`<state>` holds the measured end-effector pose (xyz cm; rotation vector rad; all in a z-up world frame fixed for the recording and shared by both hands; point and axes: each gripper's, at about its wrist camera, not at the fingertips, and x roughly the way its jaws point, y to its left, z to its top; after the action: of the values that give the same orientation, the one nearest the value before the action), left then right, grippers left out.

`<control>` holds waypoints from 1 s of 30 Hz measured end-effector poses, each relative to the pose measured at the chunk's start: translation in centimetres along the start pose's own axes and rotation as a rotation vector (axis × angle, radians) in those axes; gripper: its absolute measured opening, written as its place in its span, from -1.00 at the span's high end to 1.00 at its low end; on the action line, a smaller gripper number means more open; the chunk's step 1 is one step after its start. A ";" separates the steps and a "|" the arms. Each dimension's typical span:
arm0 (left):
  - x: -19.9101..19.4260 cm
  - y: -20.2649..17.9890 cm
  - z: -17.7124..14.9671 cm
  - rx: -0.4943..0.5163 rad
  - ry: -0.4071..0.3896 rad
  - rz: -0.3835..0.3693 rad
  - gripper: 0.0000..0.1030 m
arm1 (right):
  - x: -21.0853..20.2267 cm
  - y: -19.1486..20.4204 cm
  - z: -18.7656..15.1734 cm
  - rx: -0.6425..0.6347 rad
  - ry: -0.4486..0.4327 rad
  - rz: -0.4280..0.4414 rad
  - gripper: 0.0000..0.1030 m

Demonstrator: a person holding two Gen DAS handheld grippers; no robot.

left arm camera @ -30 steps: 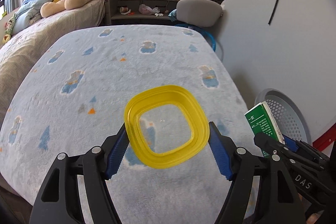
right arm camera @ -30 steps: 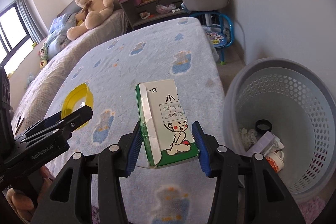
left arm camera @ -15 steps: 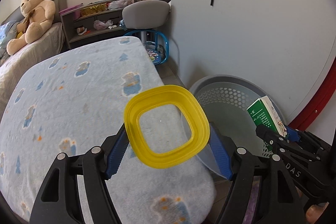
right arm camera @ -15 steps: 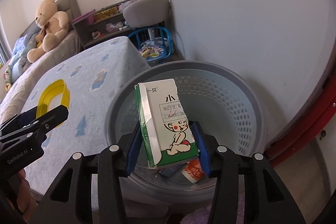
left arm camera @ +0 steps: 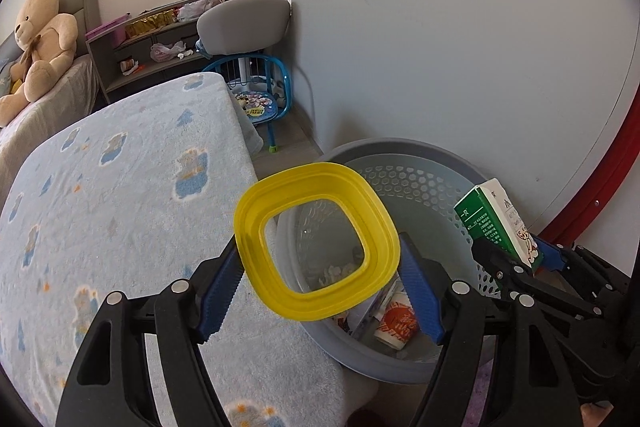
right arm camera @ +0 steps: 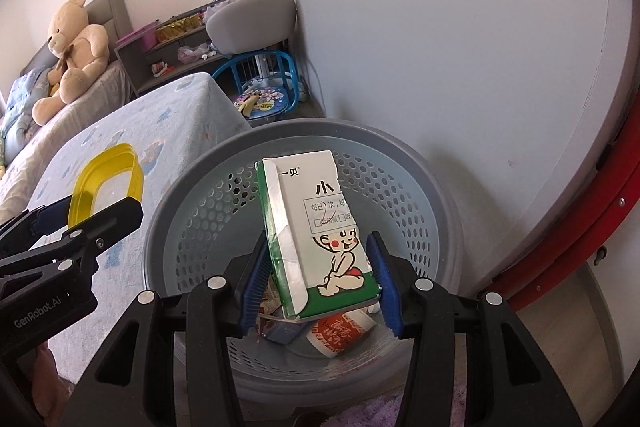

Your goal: Collect trash

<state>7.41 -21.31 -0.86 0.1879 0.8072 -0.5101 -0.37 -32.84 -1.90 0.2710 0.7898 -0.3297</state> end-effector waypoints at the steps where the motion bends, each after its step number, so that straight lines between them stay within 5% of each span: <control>1: -0.1 -0.3 0.0 0.003 0.000 0.001 -0.39 | -0.1 -0.2 0.0 0.003 -0.002 -0.006 0.02; 8: 0.3 -0.5 0.4 -0.002 0.010 0.017 -0.47 | -0.8 -1.3 0.1 0.020 -0.025 -0.015 -0.43; 30: -0.7 -0.8 0.2 -0.016 0.001 0.060 -0.57 | -1.7 -2.3 -0.3 0.060 -0.033 0.006 -0.71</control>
<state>6.72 -21.76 -0.17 0.1968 0.8037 -0.4469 -2.60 -34.55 -1.19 0.3234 0.7471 -0.3521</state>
